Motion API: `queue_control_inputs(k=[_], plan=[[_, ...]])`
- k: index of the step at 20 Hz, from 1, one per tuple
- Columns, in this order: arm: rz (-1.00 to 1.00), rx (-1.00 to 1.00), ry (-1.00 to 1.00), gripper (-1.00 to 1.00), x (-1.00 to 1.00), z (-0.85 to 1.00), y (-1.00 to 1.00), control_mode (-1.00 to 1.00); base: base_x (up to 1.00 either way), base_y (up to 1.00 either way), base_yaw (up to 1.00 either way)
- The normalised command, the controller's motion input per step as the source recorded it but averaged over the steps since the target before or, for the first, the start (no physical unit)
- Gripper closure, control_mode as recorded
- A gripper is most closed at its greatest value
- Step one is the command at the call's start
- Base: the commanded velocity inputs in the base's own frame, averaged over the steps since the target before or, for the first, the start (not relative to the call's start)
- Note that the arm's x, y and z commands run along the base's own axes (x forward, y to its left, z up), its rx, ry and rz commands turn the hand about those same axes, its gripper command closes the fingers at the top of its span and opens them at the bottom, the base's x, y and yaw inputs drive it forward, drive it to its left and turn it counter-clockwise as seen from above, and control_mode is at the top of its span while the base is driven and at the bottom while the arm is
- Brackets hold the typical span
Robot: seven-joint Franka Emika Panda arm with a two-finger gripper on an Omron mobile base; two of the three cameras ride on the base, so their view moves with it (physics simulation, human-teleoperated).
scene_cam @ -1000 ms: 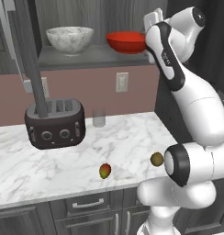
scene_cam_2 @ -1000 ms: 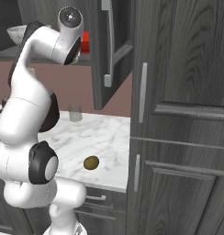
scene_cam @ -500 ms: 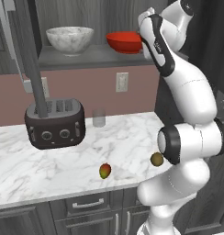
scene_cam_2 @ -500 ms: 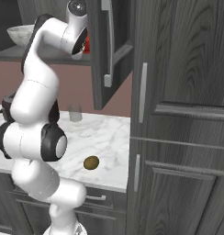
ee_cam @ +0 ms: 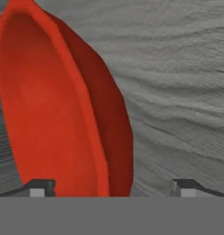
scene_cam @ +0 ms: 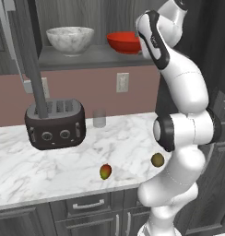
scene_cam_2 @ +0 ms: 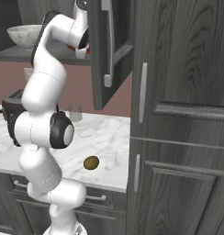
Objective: Pick both bowls and place them on the counter. Then place the potato in one bowl and place the mango in the other bowl.
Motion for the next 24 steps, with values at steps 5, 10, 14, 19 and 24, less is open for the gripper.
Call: queue_control_inputs(k=[5,10,14,19,24], plan=[[0.0,0.0,0.14,-1.0,0.21,-0.22,0.0,-1.0,0.0,0.0,0.0],[0.02,0.0,0.08,-1.0,0.11,-0.14,0.0,-1.0,0.0,0.0,0.0],[0.03,-0.02,0.1,1.0,-0.06,-0.25,0.0,-1.0,0.0,0.0,0.0],[0.02,-0.02,0.09,1.0,-0.2,-0.28,0.0,-1.0,0.0,0.0,0.0],[0.0,0.0,0.1,1.0,-0.28,-0.07,0.01,-1.0,0.0,0.0,0.0]])
